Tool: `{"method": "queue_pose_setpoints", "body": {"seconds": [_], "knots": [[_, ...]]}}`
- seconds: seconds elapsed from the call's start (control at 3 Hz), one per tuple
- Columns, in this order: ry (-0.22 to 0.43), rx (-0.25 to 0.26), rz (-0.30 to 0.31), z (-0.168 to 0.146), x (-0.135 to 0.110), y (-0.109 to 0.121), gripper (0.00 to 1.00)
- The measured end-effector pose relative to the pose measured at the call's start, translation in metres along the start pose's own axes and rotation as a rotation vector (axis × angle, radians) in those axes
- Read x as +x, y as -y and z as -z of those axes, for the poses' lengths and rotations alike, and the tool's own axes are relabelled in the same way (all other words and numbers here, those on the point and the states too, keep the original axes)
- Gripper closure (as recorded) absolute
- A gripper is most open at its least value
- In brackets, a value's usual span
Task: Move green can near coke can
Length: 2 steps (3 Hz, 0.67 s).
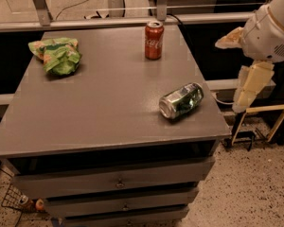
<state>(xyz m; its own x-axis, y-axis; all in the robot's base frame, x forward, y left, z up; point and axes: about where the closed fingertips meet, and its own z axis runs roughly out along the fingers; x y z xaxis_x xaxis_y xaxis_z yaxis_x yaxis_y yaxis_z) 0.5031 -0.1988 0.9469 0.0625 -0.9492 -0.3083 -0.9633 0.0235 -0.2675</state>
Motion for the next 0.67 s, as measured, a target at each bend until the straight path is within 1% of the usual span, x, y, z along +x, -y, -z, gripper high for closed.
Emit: {"method": "queue_pose_setpoints", "body": {"seconds": [0.33, 0.67], "knots": [[0.120, -0.070, 0.134, -0.042, -0.003, 0.017, 0.00], [0.195, -0.147, 0.263, -0.084, -0.008, 0.027, 0.00]]}}
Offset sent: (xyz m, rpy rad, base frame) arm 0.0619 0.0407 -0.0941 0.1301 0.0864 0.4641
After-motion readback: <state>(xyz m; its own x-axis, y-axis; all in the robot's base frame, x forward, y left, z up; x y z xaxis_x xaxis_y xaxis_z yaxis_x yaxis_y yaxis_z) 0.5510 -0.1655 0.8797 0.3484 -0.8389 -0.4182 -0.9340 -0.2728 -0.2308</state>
